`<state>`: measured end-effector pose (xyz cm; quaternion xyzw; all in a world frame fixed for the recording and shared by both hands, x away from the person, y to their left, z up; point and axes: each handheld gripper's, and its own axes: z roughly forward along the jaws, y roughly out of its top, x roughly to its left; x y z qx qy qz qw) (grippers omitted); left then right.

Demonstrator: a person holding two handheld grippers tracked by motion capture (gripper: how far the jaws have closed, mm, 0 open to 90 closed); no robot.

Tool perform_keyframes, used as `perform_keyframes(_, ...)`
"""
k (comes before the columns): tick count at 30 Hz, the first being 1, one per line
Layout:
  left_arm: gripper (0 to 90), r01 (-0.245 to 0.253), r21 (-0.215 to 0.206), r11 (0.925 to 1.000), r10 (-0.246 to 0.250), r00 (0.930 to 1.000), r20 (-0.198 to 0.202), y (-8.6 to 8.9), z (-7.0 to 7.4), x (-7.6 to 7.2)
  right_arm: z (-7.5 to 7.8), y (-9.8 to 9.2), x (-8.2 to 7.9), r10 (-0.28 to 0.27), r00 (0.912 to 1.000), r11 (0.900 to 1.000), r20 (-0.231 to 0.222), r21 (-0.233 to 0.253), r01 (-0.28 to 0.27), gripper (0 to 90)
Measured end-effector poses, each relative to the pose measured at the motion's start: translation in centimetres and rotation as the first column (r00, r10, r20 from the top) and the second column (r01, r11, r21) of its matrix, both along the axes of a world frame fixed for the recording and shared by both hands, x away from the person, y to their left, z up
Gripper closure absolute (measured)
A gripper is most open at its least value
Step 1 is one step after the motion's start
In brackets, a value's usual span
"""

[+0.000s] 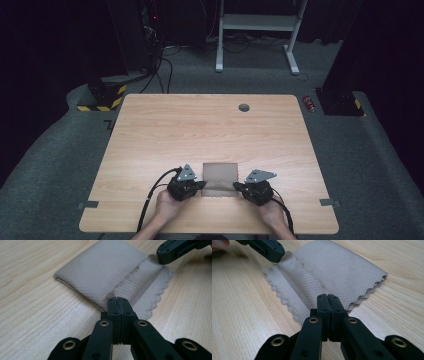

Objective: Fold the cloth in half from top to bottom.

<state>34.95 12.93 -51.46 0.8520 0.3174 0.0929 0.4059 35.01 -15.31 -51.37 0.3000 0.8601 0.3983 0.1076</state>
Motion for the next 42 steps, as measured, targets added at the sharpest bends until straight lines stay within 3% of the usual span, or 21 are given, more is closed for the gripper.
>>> perform_keyframes(7, 85.1, 0.001, 0.002, 1.0, -0.001, 0.9996, -0.027, 0.1, -0.2, -0.2, -0.1, -0.2, 0.0, -0.003, 0.9998, 1.0, -0.019, 0.004, 0.003, 84.6)
perform_keyframes(13, 74.7, -0.018, -0.062, 0.9979, 0.016, 0.9988, -0.046, 1.0, 0.2, -0.4, -0.1, -0.9, -0.3, -0.018, 0.9991, 0.999, -0.038, 0.034, 0.02, 77.0)
perform_keyframes(16, 68.7, -0.05, -0.098, 0.994, 0.047, 0.9984, -0.031, 1.4, 1.0, -0.2, 0.5, -1.5, -0.1, -0.042, 0.9984, 0.996, -0.038, 0.081, 0.045, 74.9)
perform_keyframes(18, 64.6, -0.082, -0.109, 0.9906, 0.081, 0.9966, -0.016, 1.3, 1.5, 0.0, 1.0, -1.6, -0.1, -0.057, 0.9983, 0.995, -0.015, 0.086, 0.058, 74.5)
perform_keyframes(23, 60.1, -0.103, -0.076, 0.9918, 0.102, 0.9947, -0.018, 0.2, 1.8, 1.2, 1.2, -0.6, 0.7, -0.08, 0.9968, 0.994, -0.003, 0.073, 0.08, 73.7)
perform_keyframes(28, 56.8, -0.072, -0.007, 0.9974, 0.072, 0.9971, -0.024, -1.4, 1.1, 1.4, 0.5, 0.3, 1.4, -0.098, 0.9952, 0.995, -0.001, 0.029, 0.098, 71.6)
perform_keyframes(35, 54.5, -0.047, 0.032, 0.9983, 0.049, 0.9975, -0.051, -1.3, 0.0, 0.4, -0.3, 0.4, -0.1, -0.057, 0.9984, 0.998, -0.002, -0.029, 0.057, 68.7)
perform_keyframes(37, 53.7, -0.044, 0.037, 0.9983, 0.045, 0.9983, -0.038, -1.0, -0.3, 0.0, -0.7, 0.3, -0.8, -0.043, 0.999, 0.998, 0.011, -0.054, 0.043, 67.8)
perform_keyframes(42, 52.9, -0.059, 0.039, 0.9975, 0.06, 0.9979, -0.026, 0.0, -0.4, -0.7, -0.9, -0.3, -1.9, -0.038, 0.9981, 0.998, 0.049, -0.049, 0.041, 65.2)
